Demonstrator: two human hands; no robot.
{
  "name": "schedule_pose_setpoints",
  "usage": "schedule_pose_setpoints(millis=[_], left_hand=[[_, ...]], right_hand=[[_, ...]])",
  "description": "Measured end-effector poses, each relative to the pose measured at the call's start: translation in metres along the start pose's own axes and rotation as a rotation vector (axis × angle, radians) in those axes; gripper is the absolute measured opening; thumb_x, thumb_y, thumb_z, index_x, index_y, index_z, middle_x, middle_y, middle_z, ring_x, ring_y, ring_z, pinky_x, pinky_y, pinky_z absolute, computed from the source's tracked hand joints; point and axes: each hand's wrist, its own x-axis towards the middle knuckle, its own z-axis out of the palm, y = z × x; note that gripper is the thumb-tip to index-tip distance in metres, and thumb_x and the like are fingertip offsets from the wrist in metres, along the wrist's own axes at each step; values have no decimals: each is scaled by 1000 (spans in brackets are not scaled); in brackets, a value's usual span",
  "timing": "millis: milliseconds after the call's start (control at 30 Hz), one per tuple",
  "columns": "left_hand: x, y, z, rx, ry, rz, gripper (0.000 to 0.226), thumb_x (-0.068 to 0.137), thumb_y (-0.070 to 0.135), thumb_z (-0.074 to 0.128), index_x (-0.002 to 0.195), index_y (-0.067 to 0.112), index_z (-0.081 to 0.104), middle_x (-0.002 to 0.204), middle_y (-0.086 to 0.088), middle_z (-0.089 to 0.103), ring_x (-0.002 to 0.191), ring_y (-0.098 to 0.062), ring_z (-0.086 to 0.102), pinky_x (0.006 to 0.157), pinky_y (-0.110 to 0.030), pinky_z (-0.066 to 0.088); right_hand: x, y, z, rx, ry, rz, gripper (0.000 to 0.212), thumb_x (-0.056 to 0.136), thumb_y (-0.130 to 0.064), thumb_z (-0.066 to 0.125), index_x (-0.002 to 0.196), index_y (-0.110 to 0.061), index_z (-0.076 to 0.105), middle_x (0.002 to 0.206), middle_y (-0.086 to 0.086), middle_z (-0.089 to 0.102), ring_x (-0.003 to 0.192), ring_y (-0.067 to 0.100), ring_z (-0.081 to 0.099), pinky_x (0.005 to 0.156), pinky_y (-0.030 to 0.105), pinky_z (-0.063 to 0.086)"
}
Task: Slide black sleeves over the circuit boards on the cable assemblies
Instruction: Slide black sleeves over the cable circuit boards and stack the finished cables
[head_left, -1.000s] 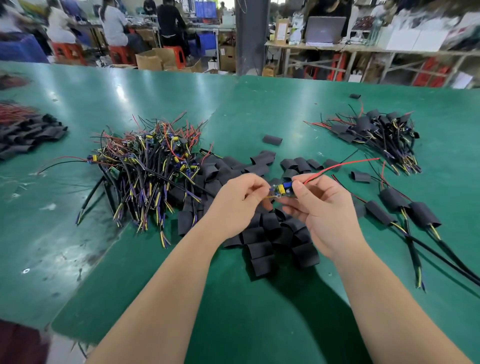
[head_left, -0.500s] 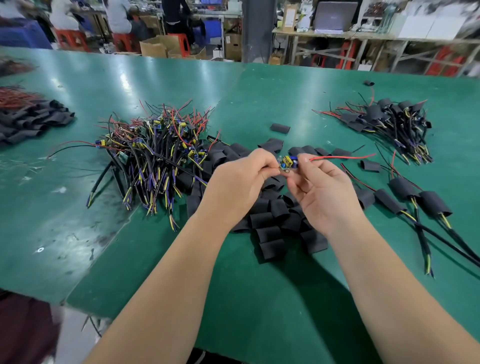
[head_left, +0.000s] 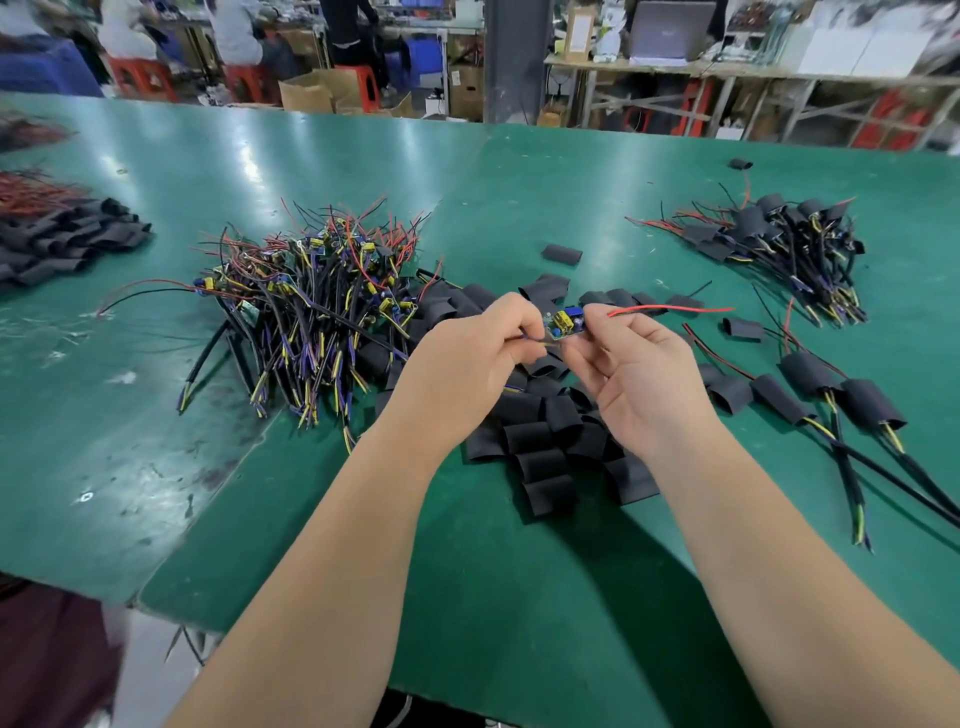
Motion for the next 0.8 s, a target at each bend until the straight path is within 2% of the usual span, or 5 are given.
schedule_pose_setpoints(millis=[167, 433, 600, 700, 800], left_hand=[[-2, -1, 7, 101, 100, 100, 11, 84, 22, 68, 84, 10, 67, 72, 2, 66, 61, -11, 48, 61, -34, 44], [-2, -1, 11, -160, 164, -1, 8, 90, 18, 63, 87, 15, 70, 77, 7, 69, 61, -18, 55, 60, -30, 44], [-1, -2, 8, -265, 127, -232, 20, 88, 23, 66, 99, 36, 56, 75, 13, 73, 49, 3, 54, 55, -19, 43], [1, -7, 3, -278, 110, -281, 13, 90, 16, 64, 84, 27, 67, 71, 15, 71, 41, 0, 53, 47, -17, 43], [1, -12, -3, -344, 181, -345, 18, 89, 12, 65, 75, 22, 69, 69, 12, 71, 35, -1, 49, 43, -12, 40]], right_hand=[[-1, -1, -1, 75, 58, 80, 13, 91, -1, 59, 79, -4, 61, 60, 5, 67, 54, 12, 67, 53, 19, 54], [-4, -2, -5, -87, -57, -52, 11, 95, -6, 55, 87, -10, 61, 72, 2, 71, 63, 14, 69, 59, 21, 54], [-6, -2, -4, -155, -133, -137, 12, 95, -4, 53, 92, -12, 62, 71, -3, 69, 69, 14, 70, 63, 22, 54], [-6, -1, -4, -131, -246, -90, 21, 91, 4, 55, 100, -14, 61, 77, -4, 72, 80, 15, 71, 69, 23, 55], [-3, 3, -5, -661, -227, -193, 28, 83, 6, 64, 91, -21, 65, 84, -4, 73, 81, 10, 68, 75, 24, 51]])
